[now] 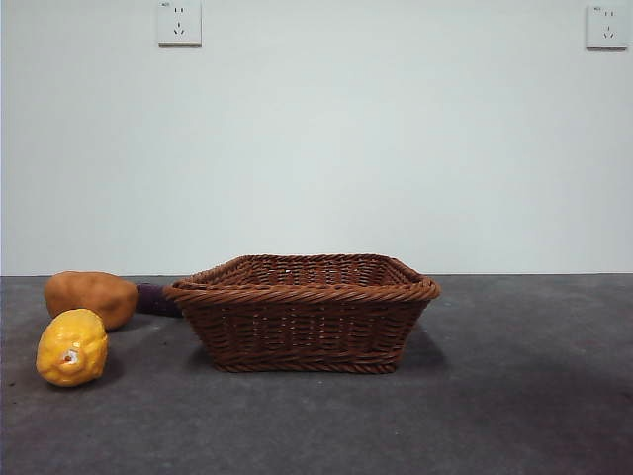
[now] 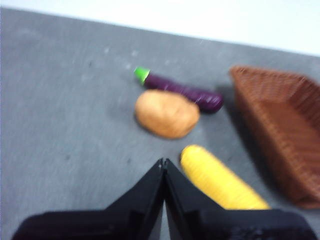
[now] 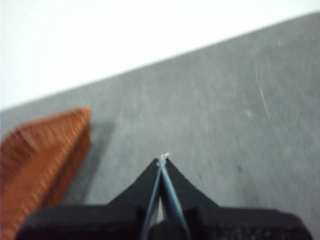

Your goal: Help me put the vegetables on the table into the basket

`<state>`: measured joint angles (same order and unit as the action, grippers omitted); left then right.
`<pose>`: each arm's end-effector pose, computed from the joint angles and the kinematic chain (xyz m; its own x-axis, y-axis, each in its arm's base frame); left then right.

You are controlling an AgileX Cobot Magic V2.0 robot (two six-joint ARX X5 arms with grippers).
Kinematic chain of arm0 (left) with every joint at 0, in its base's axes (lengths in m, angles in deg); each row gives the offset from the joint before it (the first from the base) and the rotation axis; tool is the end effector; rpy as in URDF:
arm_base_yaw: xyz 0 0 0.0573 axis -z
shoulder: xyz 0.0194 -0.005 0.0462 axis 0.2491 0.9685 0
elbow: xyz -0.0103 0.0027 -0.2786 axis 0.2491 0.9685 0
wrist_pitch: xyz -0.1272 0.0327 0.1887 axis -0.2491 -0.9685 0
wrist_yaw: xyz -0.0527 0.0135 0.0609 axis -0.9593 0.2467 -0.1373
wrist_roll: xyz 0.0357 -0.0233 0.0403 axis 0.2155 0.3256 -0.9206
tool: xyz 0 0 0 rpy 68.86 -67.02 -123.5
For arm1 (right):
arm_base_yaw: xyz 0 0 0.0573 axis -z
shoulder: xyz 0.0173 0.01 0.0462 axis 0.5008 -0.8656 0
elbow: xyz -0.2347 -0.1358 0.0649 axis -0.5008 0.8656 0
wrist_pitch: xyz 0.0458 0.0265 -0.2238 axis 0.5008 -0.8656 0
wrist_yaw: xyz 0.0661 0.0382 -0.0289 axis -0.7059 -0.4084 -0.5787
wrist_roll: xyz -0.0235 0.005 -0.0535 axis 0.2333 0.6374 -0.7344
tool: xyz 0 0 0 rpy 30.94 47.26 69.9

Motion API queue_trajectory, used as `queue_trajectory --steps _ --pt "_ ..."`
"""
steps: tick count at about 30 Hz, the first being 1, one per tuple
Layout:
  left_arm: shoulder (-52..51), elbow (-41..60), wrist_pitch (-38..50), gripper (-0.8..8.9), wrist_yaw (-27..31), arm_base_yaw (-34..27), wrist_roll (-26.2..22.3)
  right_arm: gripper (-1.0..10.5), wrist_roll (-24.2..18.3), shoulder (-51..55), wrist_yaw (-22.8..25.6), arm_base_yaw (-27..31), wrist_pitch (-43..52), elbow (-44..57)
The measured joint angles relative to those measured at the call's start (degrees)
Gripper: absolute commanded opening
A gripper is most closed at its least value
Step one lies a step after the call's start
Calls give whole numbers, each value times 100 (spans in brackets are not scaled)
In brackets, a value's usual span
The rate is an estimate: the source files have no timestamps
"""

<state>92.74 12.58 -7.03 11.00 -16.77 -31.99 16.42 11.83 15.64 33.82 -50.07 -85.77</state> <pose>0.0600 -0.0044 0.1783 0.9584 -0.1457 -0.2454 0.0944 0.9733 -0.2093 0.0598 0.0025 0.1806 0.9863 0.1114 -0.1219 -0.0717 0.9537 0.2921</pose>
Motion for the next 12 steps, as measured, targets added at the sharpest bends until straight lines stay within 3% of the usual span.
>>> queue_trajectory --steps 8,12 --pt "546 -1145 -452 -6 -400 0 428 -11 125 -863 -461 0 -789 -1432" --pt "1025 -1919 -763 -6 -767 0 444 -11 -162 -1495 -861 0 -1561 -2275"
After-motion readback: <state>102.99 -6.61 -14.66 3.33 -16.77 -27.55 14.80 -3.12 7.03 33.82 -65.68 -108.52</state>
